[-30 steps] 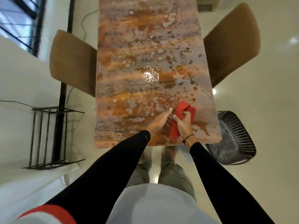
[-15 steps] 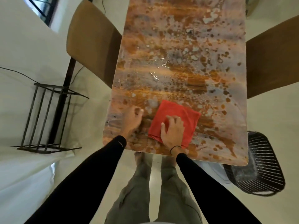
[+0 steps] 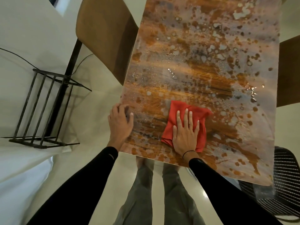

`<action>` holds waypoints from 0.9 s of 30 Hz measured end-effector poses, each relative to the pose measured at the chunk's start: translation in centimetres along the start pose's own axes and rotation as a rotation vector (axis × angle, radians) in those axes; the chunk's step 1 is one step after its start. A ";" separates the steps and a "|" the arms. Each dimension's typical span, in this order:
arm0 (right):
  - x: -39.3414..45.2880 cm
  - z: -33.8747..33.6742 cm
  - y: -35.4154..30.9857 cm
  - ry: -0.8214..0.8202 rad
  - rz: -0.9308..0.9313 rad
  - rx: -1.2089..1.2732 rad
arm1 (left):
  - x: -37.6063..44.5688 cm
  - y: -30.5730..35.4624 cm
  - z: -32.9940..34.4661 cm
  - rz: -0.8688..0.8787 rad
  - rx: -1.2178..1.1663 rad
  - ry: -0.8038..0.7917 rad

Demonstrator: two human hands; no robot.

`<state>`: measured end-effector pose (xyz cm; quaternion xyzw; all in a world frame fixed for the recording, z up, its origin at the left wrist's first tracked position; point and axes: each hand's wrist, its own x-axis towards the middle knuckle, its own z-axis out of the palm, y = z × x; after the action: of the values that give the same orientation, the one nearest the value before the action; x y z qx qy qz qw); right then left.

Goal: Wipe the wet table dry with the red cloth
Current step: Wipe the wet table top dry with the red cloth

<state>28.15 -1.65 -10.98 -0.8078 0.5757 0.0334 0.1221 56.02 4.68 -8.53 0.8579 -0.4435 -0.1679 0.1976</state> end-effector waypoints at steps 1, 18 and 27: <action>0.6 0.1 -0.4 0.001 -0.050 0.000 | 0.0 0.1 0.2 -0.019 -0.020 0.021; 2.5 1.3 -6.7 -0.238 -1.022 0.023 | 0.9 -3.5 -2.0 -0.346 -0.642 -0.182; 12.1 -2.4 -11.9 -0.116 -0.654 0.024 | 1.3 -4.5 -2.4 -0.630 -0.913 -0.240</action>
<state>43.17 -9.69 -9.17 -0.9451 0.2782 0.0316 0.1687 60.94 6.42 -8.83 0.7510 -0.0681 -0.4900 0.4372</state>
